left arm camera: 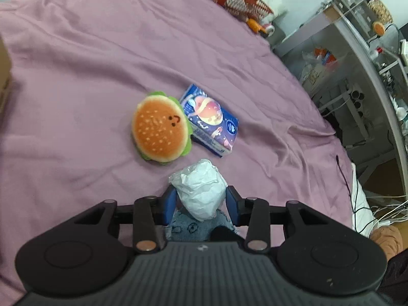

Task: Organize soft objects
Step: 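Grasp the white plush with the left tool while the right tool grasps the octopus, then carry the white plush and octopus over the box with both tools, then open both tools to drop the white plush and octopus into the box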

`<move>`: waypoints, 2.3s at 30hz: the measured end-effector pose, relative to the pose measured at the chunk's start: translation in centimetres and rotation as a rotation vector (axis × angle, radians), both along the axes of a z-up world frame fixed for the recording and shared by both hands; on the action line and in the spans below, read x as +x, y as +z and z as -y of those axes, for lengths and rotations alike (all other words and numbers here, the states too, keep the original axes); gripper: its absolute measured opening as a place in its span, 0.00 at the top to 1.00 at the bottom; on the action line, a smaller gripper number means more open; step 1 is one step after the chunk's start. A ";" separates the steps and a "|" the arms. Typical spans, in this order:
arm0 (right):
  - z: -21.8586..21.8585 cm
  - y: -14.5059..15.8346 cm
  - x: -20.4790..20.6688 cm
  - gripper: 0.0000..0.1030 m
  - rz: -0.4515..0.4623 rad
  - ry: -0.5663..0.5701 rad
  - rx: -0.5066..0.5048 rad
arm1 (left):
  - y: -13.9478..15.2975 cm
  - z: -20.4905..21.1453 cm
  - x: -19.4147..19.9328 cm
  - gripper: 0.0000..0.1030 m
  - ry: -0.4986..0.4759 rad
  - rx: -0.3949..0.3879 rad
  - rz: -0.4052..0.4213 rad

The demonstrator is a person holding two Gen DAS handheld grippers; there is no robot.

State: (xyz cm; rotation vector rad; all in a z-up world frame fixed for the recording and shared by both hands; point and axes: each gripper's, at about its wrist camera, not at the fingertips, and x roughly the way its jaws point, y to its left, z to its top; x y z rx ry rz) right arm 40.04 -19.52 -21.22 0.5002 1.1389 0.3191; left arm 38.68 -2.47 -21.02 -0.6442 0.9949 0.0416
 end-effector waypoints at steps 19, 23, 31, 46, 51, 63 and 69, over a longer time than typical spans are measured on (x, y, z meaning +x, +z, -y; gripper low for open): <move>-1.2 4.8 -3.3 0.91 0.165 0.071 0.056 | 9.0 -3.4 -10.6 0.61 0.183 0.121 0.109; -1.7 5.5 -3.7 0.91 0.205 0.083 0.062 | 11.1 -3.8 -12.5 0.61 0.187 0.160 0.122; -2.6 7.9 -5.5 0.91 0.269 0.126 0.069 | 13.6 -6.1 -16.2 0.61 0.225 0.174 0.158; -8.2 11.9 -8.6 0.91 0.366 0.223 0.100 | 14.5 -12.1 -21.6 0.61 0.298 0.145 0.167; -10.6 13.2 -9.4 0.91 0.389 0.252 0.098 | 14.3 -14.4 -22.7 0.61 0.325 0.123 0.173; -16.1 14.2 -9.8 0.91 0.418 0.350 0.022 | 11.6 -19.1 -22.6 0.61 0.380 0.028 0.169; -18.3 13.2 -9.6 0.91 0.411 0.386 0.013 | 9.9 -20.5 -21.4 0.61 0.378 -0.018 0.145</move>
